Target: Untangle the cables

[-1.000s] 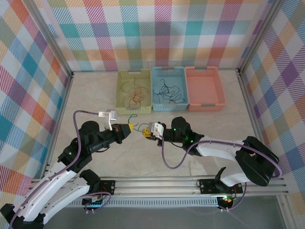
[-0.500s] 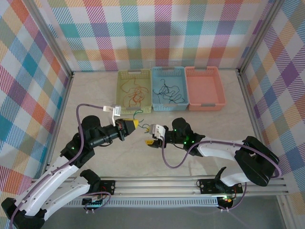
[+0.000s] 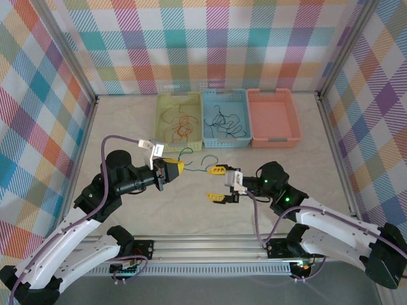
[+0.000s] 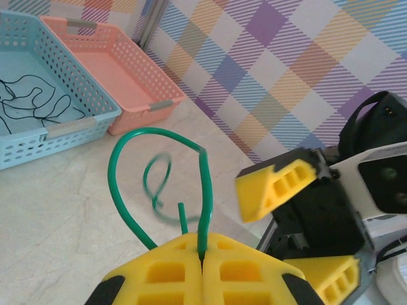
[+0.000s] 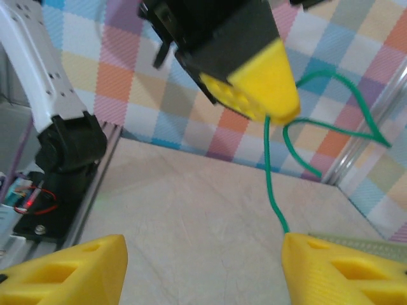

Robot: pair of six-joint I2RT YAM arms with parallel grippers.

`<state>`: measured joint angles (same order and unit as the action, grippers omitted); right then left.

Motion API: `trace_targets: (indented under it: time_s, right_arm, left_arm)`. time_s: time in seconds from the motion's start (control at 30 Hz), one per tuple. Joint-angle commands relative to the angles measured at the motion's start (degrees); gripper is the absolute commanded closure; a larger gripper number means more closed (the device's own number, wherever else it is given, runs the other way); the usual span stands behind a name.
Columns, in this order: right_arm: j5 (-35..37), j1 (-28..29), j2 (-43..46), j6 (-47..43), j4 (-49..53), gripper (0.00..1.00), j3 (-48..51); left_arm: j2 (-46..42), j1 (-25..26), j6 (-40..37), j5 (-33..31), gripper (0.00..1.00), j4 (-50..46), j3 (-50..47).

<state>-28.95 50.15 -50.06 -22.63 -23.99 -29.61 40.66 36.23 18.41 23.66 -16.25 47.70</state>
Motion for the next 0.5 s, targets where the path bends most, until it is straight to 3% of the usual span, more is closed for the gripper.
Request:
trace_targets:
  time_s: [0.0,0.13,0.2,0.47]
  right_arm:
    - [-2.56,-0.31,1.96,2.88,2.53,0.34,-0.21]
    - [2.45,-0.31,0.12,10.2,-0.98,0.26,-2.67]
    - [3.99,-0.3,-1.74,13.7,-0.16,0.27,-5.77]
    - [4.72,-0.32,-6.28,15.63,1.78,0.43,-11.99]
  left_arm:
    - [-0.27,-0.19,-1.02,2.82,1.0,3.33,-1.0]
    - [0.03,-0.2,-1.02,5.25,1.0,6.98,-2.82]
    - [0.09,-0.19,-1.01,5.99,1.0,9.12,-3.93]
    - [0.48,-0.02,0.03,11.31,1.0,12.69,-5.44]
